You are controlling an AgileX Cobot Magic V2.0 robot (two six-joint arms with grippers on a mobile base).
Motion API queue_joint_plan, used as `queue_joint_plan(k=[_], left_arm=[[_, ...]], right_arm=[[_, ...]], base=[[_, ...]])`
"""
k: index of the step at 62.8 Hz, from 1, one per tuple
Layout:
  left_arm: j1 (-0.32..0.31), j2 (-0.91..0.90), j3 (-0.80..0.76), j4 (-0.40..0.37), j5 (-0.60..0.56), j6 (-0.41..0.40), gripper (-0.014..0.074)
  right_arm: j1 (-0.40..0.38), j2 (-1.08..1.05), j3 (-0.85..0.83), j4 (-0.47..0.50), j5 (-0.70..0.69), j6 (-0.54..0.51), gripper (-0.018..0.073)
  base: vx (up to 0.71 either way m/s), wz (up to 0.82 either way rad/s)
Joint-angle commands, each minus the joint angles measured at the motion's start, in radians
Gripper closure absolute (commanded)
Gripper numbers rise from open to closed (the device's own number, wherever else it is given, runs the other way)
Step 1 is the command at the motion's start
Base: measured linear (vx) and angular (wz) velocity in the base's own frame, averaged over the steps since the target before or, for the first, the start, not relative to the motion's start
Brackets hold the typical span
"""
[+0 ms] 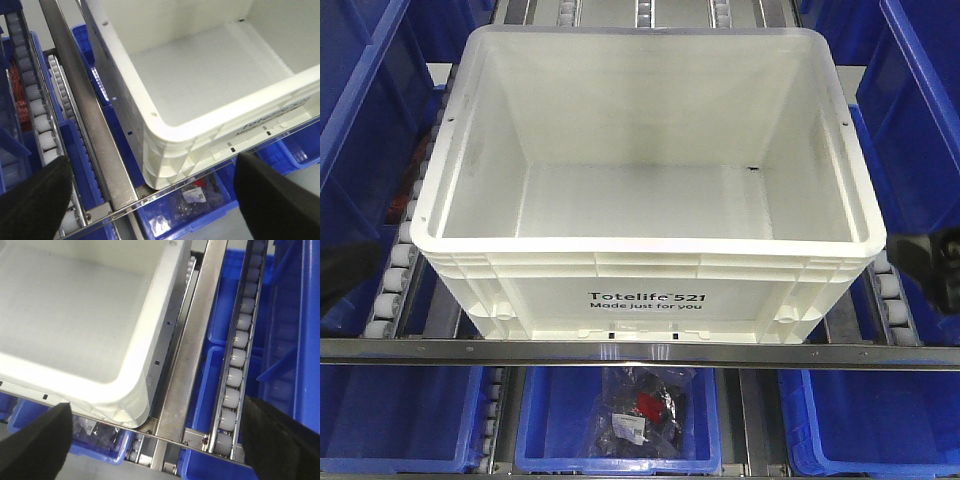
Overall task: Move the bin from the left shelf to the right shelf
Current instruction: 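Close both grippers on the white tote's opposite side rims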
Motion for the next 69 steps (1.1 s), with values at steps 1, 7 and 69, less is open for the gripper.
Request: queue_joint_plan(k=[1,7,69], left_arm=[[-0.011,0.090,-0.101,0.041,-0.046,-0.059,-0.0012],[-0.011,0.217,-0.185,0.070,-0.029,-0.113,-0.0011],[-0.054,0.841,-0.561,0.349,0.036,-0.550,0.0008]], right_arm=[[0.006,0.083,-0.102,-0.048,-0.018,0.061,-0.0080],[0.006,0.187,-0.183,-0.052,0.006,0.103,-0.0078],[0.006,0.730,-0.566,-0.062,0.110,0.224,-0.0032]], base=[[0.00,0.00],[0.00,0.00],[0.00,0.00]])
